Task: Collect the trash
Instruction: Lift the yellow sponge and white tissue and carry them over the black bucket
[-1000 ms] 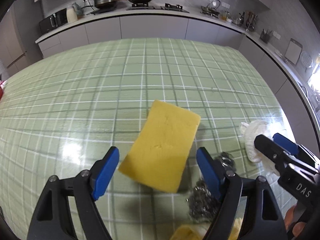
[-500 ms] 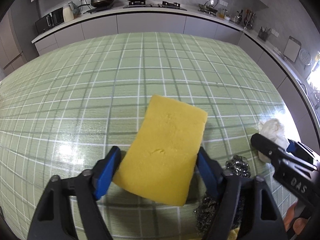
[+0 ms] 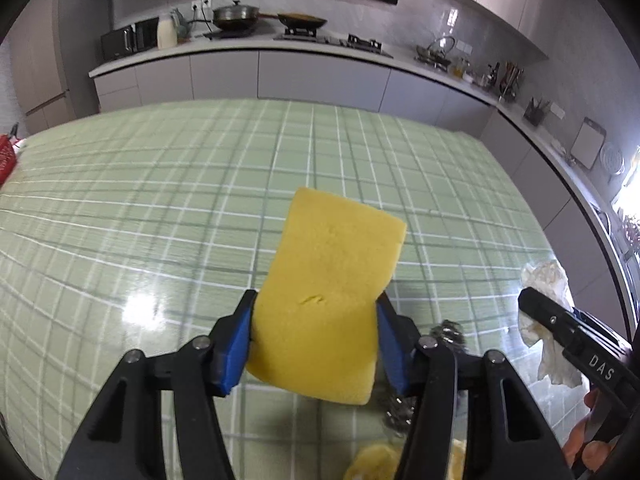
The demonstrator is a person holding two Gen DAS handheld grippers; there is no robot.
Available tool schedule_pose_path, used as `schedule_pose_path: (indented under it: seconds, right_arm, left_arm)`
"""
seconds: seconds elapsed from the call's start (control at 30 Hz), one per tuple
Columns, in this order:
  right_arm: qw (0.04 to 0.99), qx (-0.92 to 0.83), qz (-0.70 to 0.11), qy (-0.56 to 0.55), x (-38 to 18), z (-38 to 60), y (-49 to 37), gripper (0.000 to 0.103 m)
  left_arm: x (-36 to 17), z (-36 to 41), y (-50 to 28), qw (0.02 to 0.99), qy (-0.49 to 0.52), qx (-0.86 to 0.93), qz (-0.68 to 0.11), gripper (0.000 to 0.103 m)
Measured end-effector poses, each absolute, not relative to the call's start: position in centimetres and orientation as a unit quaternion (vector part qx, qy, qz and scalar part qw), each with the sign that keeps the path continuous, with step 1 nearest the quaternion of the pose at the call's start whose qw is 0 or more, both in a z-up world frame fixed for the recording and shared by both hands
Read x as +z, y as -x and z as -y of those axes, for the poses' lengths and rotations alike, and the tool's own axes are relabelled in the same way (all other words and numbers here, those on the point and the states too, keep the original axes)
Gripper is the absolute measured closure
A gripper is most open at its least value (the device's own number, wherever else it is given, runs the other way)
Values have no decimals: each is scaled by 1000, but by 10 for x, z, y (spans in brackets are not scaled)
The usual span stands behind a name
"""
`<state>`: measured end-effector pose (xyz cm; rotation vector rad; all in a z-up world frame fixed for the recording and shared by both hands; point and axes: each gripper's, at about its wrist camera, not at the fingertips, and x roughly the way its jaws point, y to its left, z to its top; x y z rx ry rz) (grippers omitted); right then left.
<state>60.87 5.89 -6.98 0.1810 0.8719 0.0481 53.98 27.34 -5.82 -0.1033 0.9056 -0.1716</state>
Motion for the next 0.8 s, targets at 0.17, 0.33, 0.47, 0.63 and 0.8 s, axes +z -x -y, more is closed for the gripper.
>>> schedule_pose_path:
  seconds: [0.17, 0.33, 0.47, 0.63, 0.8]
  right_arm:
    - [908, 37, -409, -86, -52, -51, -586, 64]
    - [910, 52, -403, -85, -42, -31, -555, 64]
    - [911, 60, -399, -86, -34, -3, -528, 64]
    - [913, 61, -397, -77, -28, 34, -493, 64]
    - [913, 48, -397, -86, -26, 71, -463, 64]
  left_arm:
    - [-39, -263, -510, 903, 49, -84, -419, 46]
    - [-27, -231, -481, 906, 51, -89, -410, 46]
    - [-24, -201, -453, 907, 47, -96, -407, 46]
    - [-19, -160, -426, 908, 50, -106, -402, 46]
    - [-17, -131, -410, 907, 43, -121, -402, 46]
